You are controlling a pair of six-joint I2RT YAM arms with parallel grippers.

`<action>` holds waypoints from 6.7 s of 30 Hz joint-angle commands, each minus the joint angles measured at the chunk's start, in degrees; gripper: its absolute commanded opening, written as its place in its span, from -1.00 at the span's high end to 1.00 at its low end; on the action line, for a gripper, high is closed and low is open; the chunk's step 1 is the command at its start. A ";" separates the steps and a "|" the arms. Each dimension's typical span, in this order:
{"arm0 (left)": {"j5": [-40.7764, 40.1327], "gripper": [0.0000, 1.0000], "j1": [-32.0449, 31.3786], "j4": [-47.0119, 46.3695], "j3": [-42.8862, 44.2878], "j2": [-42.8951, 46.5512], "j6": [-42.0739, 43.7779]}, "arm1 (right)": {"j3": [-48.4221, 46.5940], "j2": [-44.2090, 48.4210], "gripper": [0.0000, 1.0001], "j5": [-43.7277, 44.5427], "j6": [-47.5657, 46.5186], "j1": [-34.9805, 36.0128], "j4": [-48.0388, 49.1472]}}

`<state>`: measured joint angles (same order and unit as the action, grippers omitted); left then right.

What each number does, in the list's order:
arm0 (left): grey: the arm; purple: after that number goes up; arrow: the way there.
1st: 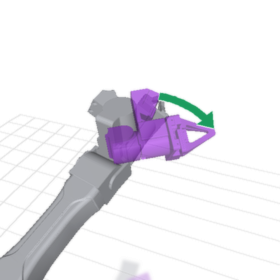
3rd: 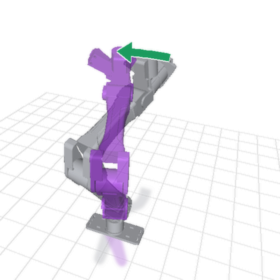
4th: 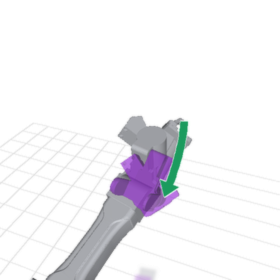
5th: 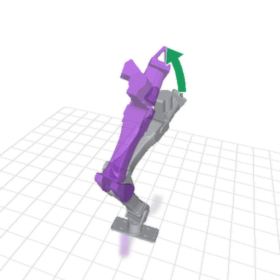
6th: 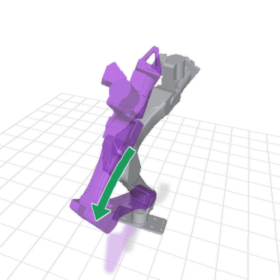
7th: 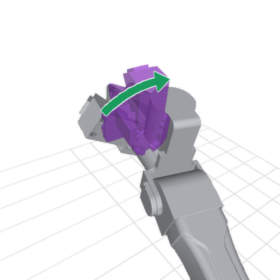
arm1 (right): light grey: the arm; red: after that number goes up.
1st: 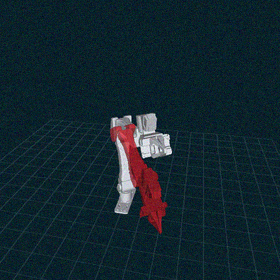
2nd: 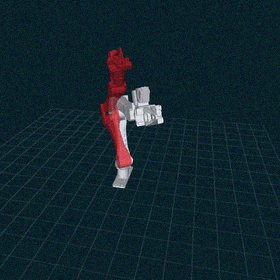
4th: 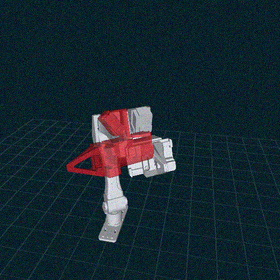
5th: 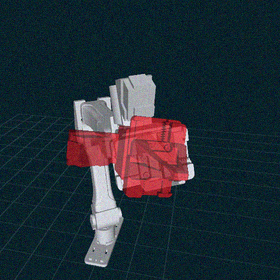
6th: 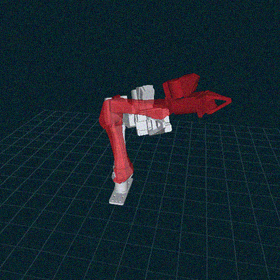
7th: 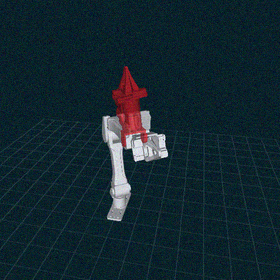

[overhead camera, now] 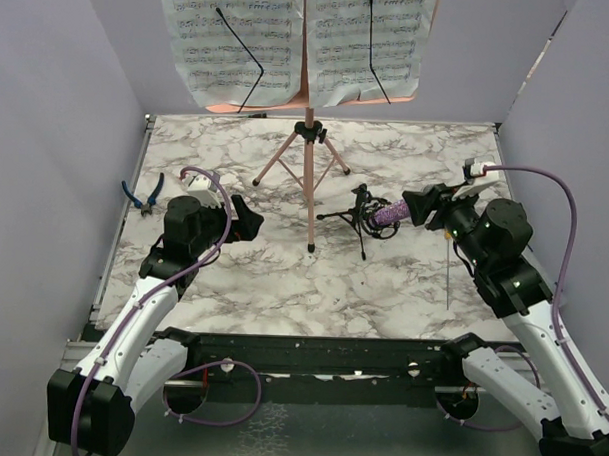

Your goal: Set up the instrument practice props

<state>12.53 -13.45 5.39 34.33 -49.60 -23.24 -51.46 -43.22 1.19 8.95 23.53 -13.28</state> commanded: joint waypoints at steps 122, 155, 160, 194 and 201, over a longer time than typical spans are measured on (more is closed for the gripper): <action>4.41 -0.98 1.69 -4.73 -2.52 0.98 -2.05 | -9.74 -21.43 -1.00 -3.00 7.55 -0.94 9.69; -12.76 -0.98 1.71 -17.50 -7.83 7.85 -5.48 | 16.69 -18.40 -1.00 -3.59 22.30 -28.88 17.34; -27.18 -0.98 1.76 -25.71 -15.28 10.85 -7.40 | 21.31 -14.32 -1.00 1.87 17.74 -28.83 18.87; -39.89 -0.98 1.76 -82.85 -35.72 -20.82 21.50 | 47.21 -23.44 -1.00 9.88 5.68 -28.81 75.87; -35.06 -0.98 1.70 -91.81 -31.51 -34.33 25.08 | 45.04 -27.90 -1.00 4.92 0.48 -28.85 78.76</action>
<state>-27.66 -12.05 -76.31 1.34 -78.72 -1.26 -4.71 -69.73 8.86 13.34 -5.10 60.69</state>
